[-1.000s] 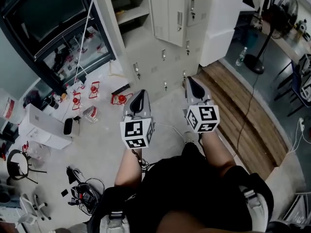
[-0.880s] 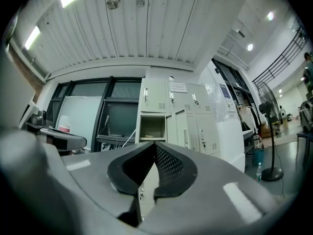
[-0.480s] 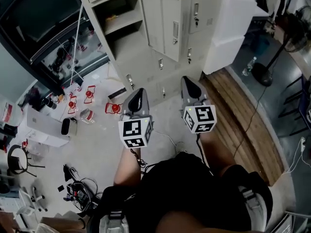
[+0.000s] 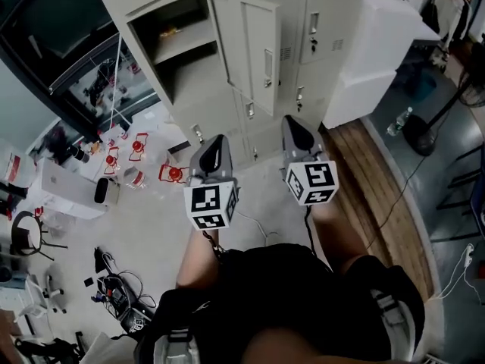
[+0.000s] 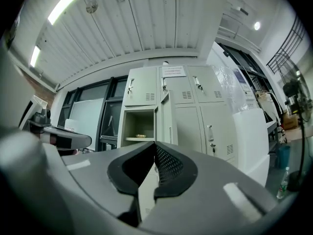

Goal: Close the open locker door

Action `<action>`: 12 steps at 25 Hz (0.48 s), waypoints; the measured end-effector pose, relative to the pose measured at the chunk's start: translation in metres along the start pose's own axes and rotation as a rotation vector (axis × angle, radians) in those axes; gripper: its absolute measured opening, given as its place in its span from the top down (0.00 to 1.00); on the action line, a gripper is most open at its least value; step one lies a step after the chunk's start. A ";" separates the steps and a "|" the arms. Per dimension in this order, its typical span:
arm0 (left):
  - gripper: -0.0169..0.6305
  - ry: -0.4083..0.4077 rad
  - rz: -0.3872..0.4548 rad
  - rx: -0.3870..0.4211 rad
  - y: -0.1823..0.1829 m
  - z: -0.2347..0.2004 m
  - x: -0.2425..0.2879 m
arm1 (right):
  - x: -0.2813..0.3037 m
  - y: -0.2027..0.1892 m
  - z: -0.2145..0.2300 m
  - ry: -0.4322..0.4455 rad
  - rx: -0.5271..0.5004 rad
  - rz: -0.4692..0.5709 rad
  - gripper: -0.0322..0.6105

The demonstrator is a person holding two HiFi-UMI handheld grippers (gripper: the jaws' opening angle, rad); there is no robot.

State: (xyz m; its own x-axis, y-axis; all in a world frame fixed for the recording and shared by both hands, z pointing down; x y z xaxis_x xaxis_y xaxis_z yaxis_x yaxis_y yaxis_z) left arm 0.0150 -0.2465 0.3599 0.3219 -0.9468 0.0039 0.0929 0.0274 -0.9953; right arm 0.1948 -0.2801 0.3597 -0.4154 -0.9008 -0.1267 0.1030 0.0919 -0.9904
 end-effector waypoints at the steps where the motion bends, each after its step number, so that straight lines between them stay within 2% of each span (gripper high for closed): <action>1: 0.97 0.004 -0.002 -0.002 -0.001 0.000 0.005 | 0.005 0.000 0.004 0.001 -0.003 0.001 0.93; 6: 0.97 -0.002 -0.010 -0.003 -0.005 0.000 0.027 | 0.023 0.002 0.021 0.022 -0.010 0.013 0.93; 9: 0.97 -0.009 -0.010 0.001 -0.004 -0.003 0.036 | 0.034 0.007 0.028 0.057 0.028 0.031 0.91; 12: 0.97 -0.006 -0.012 -0.001 -0.005 -0.011 0.044 | 0.052 0.008 0.036 0.086 0.051 0.022 0.77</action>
State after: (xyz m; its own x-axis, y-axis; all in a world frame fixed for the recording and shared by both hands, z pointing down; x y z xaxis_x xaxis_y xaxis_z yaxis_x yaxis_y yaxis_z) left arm 0.0187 -0.2916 0.3640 0.3264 -0.9451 0.0169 0.0963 0.0154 -0.9952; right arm 0.2068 -0.3410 0.3468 -0.4886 -0.8586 -0.1551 0.1580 0.0878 -0.9835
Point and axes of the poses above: the fingertips, and each gripper's own axes: x forward along the fingers, z to its right, y out of its top, the point moved 4 cm from there along -x, backward along the fingers, and after that the axes turned 2 degrees about x, right-handed, at the moved point
